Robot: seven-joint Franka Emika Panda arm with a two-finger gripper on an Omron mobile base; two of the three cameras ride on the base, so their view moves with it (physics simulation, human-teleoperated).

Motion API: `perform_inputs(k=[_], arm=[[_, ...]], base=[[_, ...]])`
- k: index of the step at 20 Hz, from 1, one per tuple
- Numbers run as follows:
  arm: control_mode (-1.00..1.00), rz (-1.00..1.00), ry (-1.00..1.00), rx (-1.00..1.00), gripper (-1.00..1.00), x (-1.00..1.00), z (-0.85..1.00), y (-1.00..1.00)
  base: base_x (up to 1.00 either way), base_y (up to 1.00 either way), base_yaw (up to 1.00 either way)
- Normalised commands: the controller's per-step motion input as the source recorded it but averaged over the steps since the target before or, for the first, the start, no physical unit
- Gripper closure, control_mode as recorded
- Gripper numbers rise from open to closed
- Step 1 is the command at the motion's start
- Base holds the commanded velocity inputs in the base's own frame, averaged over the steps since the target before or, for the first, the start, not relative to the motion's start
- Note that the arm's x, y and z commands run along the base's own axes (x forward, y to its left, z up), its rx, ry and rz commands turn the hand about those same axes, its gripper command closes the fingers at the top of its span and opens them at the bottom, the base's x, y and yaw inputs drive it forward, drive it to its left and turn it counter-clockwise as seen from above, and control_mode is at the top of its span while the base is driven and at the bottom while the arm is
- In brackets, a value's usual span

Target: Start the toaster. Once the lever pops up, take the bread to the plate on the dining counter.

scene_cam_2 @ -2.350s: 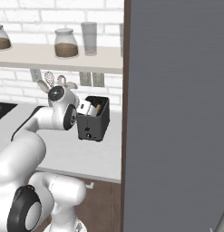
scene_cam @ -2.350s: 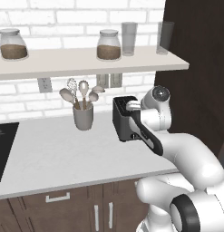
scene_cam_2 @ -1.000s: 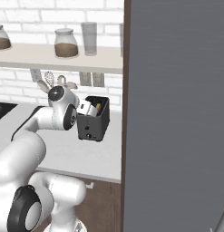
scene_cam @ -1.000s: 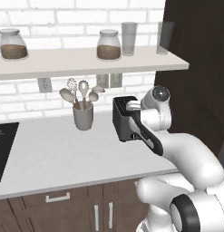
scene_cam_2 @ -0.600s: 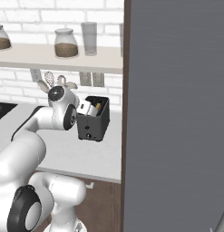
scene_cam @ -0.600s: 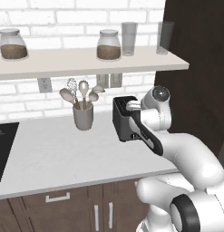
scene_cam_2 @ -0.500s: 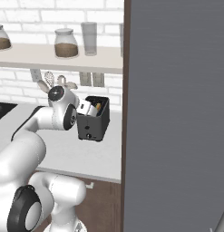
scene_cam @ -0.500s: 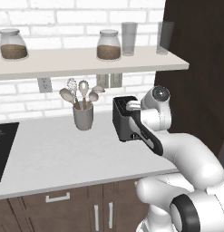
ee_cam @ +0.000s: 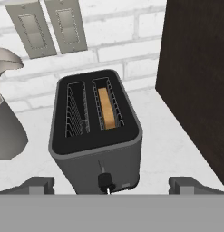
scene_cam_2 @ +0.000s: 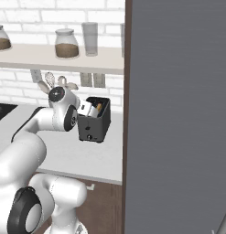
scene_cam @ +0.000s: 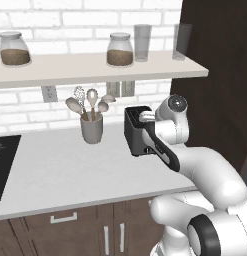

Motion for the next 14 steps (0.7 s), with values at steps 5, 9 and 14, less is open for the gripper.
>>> perform_inputs(k=[5,9,14], arm=[[-1.00,0.00,0.00,0.00,-1.00,0.00,0.00,0.00],[-1.00,0.00,0.00,0.00,-1.00,0.00,0.00,0.00],[-1.00,0.00,0.00,0.00,-1.00,0.00,0.00,0.00]], base=[[0.00,0.00,0.00],[0.00,0.00,0.00],[0.00,0.00,0.00]])
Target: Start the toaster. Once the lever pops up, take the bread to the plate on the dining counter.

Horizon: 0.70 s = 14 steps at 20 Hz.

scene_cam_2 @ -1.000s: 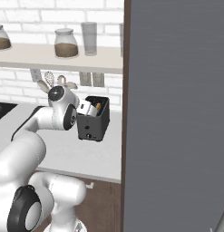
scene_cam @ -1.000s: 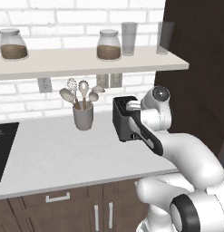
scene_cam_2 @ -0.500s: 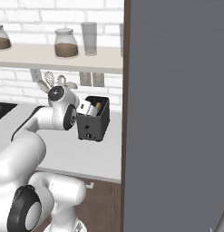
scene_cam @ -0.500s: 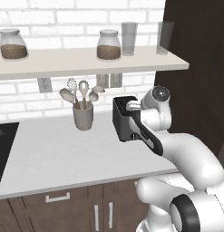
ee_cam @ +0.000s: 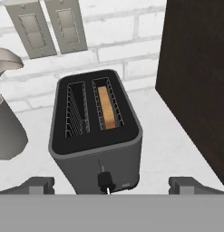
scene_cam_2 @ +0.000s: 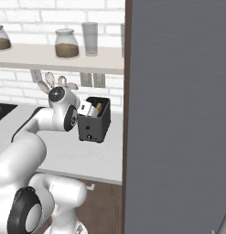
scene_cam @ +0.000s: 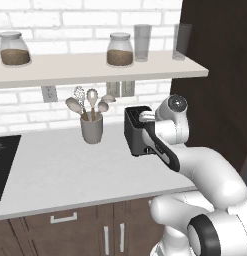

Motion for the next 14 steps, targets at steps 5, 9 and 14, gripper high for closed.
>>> perform_inputs(k=[5,9,14], arm=[[-1.00,0.00,0.00,0.00,-1.00,0.00,0.00,0.00],[-1.00,0.00,0.00,0.00,-1.00,0.00,0.00,0.00],[-1.00,0.00,0.00,0.00,-1.00,0.00,0.00,0.00]], base=[[0.00,0.00,0.00],[0.00,0.00,0.00],[0.00,0.00,0.00]])
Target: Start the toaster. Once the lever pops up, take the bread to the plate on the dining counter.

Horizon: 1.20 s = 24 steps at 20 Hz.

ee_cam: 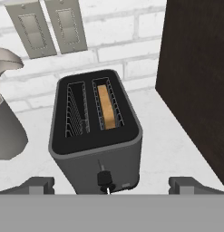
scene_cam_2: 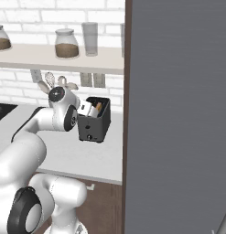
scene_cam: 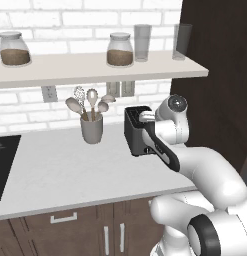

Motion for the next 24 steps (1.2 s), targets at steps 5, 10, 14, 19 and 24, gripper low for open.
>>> perform_inputs(k=[5,10,14,19,24], arm=[[-1.00,0.00,0.00,0.00,-1.00,0.00,0.00,0.00],[-1.00,0.00,0.00,0.00,-1.00,0.00,0.00,0.00],[-1.00,0.00,0.00,0.00,-1.00,0.00,0.00,0.00],[-1.00,0.00,0.00,0.00,-1.00,0.00,0.00,0.00],[-1.00,0.00,0.00,0.00,-1.00,0.00,0.00,0.00]], base=[[0.00,0.00,0.00],[0.00,0.00,0.00],[0.00,0.00,0.00],[0.00,0.00,0.00],[0.00,0.00,0.00]])
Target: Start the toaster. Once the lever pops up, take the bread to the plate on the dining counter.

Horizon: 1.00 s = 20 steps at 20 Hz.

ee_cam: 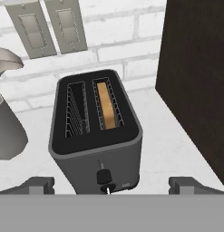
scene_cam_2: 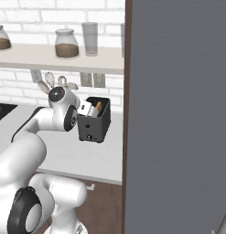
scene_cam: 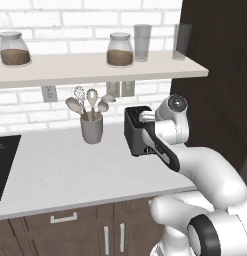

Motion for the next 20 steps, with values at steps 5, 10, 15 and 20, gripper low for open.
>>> perform_inputs(k=[5,10,15,20], arm=[[-1.00,0.00,0.00,0.00,-1.00,0.00,0.00,0.00],[-1.00,0.00,0.00,0.00,-1.00,0.00,0.00,0.00],[-1.00,0.00,0.00,0.00,-1.00,0.00,0.00,0.00],[-1.00,0.00,0.00,0.00,-1.00,0.00,0.00,-0.01]], base=[[0.00,0.00,0.00],[0.00,0.00,0.00],[0.00,0.00,0.00],[0.00,0.00,0.00]])
